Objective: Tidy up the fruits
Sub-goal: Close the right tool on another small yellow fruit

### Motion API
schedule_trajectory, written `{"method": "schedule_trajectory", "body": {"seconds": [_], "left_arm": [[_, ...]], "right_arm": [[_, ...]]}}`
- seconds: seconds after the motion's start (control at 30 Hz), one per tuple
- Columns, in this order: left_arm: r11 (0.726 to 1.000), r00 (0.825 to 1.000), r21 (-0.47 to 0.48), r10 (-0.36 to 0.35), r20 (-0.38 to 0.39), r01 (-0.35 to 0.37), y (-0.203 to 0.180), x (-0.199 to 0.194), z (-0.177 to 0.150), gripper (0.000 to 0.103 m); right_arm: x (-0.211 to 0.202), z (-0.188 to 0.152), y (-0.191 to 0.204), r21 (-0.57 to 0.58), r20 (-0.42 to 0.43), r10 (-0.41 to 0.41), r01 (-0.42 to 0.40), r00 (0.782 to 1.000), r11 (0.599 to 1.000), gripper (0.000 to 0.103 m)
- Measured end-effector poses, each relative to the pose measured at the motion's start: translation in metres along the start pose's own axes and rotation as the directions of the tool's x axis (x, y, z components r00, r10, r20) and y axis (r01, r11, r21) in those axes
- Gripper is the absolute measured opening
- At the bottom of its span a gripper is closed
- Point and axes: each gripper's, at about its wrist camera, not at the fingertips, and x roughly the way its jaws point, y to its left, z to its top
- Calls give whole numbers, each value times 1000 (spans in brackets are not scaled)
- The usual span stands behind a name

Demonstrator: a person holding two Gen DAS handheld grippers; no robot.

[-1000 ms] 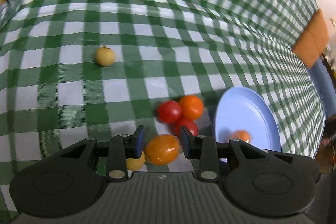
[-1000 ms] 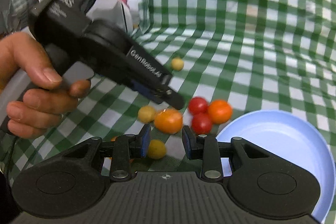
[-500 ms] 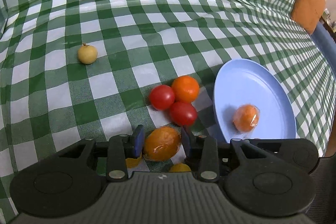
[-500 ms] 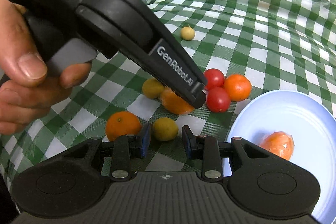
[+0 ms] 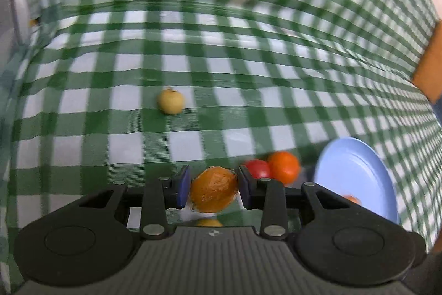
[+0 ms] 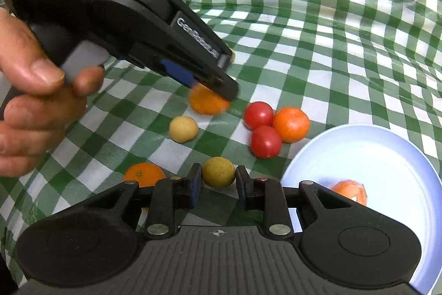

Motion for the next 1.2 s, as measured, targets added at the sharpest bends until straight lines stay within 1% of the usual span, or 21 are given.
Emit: {"method": "schedule_trajectory", "body": {"seconds": [0.1, 0.27, 0.37, 0.47, 0.57, 0.67, 0.8, 0.97, 1.2], "left_arm": [[998, 997, 4, 69, -27, -69, 4, 6, 0, 41], [996, 995, 37, 82, -60, -80, 1, 10, -3, 42], [994, 994, 57, 92, -56, -89, -2, 9, -5, 43], [995, 994, 50, 91, -53, -88, -1, 8, -5, 42], [995, 996, 36, 89, -31, -88, -2, 5, -4, 42], [997, 997, 6, 83, 4, -83, 3, -5, -3, 42], [995, 994, -14, 95, 52, -95, 6, -14, -1, 42], [993, 989, -45, 110, 95, -106, 3, -21, 0, 42], [993, 984, -46, 110, 139, -105, -6, -22, 3, 42]], "right_arm": [[3, -2, -1, 1, -15, -12, 12, 1000, 1000, 28], [6, -4, 0, -9, -26, -23, 22, 999, 1000, 28], [7, -4, 1, -11, -27, -24, 24, 999, 1000, 28], [7, -4, 1, -9, -26, -24, 24, 999, 1000, 28], [7, -4, 2, -3, -16, -28, 28, 999, 1000, 28], [0, -1, -1, 19, 26, -31, 31, 999, 999, 28], [-10, 4, -7, 54, 78, -45, 41, 996, 998, 28], [-20, 8, -13, 84, 147, -60, 48, 987, 995, 28], [-31, 12, -22, 121, 207, -103, 79, 973, 989, 28]]}}
